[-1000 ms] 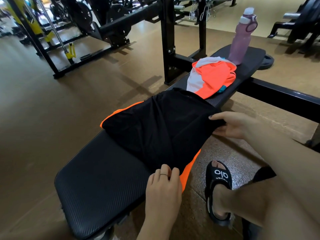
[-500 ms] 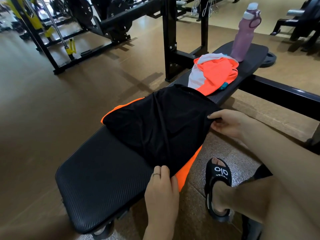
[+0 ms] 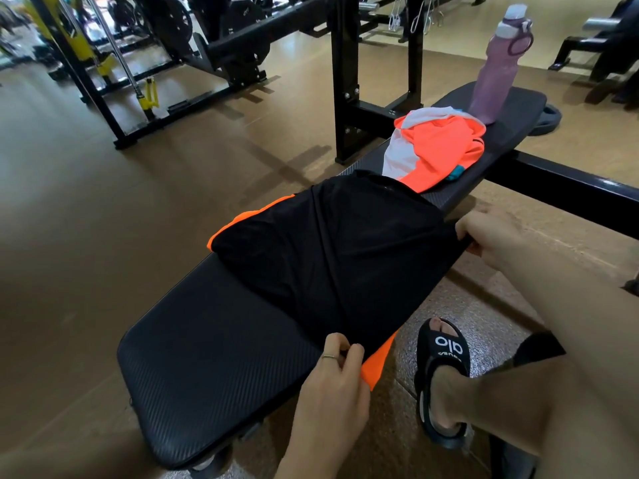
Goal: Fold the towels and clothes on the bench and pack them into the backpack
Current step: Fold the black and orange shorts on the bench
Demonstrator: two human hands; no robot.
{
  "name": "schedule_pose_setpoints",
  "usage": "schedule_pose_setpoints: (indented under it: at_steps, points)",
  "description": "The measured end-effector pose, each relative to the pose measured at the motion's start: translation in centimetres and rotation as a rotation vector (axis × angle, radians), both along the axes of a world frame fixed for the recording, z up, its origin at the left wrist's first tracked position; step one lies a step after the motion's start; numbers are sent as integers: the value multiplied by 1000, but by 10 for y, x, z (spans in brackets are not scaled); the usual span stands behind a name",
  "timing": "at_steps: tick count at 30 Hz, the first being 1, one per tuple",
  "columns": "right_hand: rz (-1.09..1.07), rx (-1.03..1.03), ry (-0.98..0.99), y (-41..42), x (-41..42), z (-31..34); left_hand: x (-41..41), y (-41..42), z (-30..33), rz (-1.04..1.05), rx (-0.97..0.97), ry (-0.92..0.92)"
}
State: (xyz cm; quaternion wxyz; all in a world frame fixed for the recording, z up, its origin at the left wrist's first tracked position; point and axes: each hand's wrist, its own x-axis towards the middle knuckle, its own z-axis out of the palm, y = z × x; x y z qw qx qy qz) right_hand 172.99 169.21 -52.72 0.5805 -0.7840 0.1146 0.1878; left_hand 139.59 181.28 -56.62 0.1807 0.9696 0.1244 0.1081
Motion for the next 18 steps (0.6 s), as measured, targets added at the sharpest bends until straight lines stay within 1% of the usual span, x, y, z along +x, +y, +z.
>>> schedule_pose_setpoints:
  at_steps: [2,4,6,7,8,10,11,12,13,14,15,16,18]
  points:
    - [-38,206,18,2,5,10,2,11,7,7,-15,-52]
    - [-58,355,-13,3,10,20,12,35,17,119,-9,-127]
    - [-58,372,-23,2,11,24,28,67,23,273,22,-100]
    - [-22,303,-4,0,10,22,37,85,24,340,1,-45]
    - [42,162,-4,-2,10,16,45,102,24,404,-53,26]
    - [217,-353,-12,-10,10,4,57,131,24,525,-199,152]
    - [318,-606,-20,-13,11,-1,63,143,25,573,-272,183]
    - [400,-802,-67,-14,13,-5,67,153,27,611,-346,185]
    - [430,-897,-146,-14,13,-2,72,161,30,639,-412,163]
    - [418,-894,-263,-10,16,-3,76,167,33,653,-458,128]
    - [425,-840,-373,-3,16,2,81,170,36,655,-478,104]
    - [441,-741,-457,6,14,9,84,172,39,653,-481,93]
    - [512,-527,-514,29,12,11,90,174,40,686,-507,97]
